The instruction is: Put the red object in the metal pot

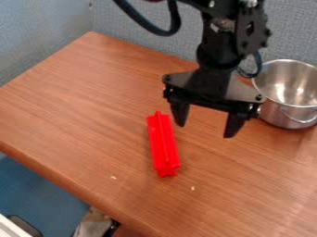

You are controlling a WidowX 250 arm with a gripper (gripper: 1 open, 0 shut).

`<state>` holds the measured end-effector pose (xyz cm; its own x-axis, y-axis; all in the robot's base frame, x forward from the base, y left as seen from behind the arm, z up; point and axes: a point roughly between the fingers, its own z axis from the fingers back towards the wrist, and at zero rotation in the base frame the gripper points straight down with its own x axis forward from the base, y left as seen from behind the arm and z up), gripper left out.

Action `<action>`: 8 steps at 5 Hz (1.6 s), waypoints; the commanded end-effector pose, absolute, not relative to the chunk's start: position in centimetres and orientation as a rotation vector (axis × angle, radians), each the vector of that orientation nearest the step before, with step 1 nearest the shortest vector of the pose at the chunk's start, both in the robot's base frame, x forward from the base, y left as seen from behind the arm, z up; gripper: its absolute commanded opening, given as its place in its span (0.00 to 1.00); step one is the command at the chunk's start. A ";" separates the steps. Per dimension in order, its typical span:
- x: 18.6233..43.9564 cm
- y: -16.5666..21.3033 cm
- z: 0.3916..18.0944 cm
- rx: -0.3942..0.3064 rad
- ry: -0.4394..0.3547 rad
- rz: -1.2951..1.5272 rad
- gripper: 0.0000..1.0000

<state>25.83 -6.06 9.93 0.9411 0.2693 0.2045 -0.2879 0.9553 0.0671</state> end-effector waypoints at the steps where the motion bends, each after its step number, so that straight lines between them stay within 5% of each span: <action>1: 26.9 -5.0 11.2 0.115 -0.220 0.388 1.00; 4: 25.7 -2.5 9.2 0.172 -0.150 0.560 1.00; 6: 23.8 1.0 5.1 0.144 -0.125 0.816 1.00; 8: 23.7 1.5 6.9 0.122 -0.166 0.827 1.00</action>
<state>23.53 1.14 6.25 0.6723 0.7187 0.1777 -0.7364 0.6739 0.0605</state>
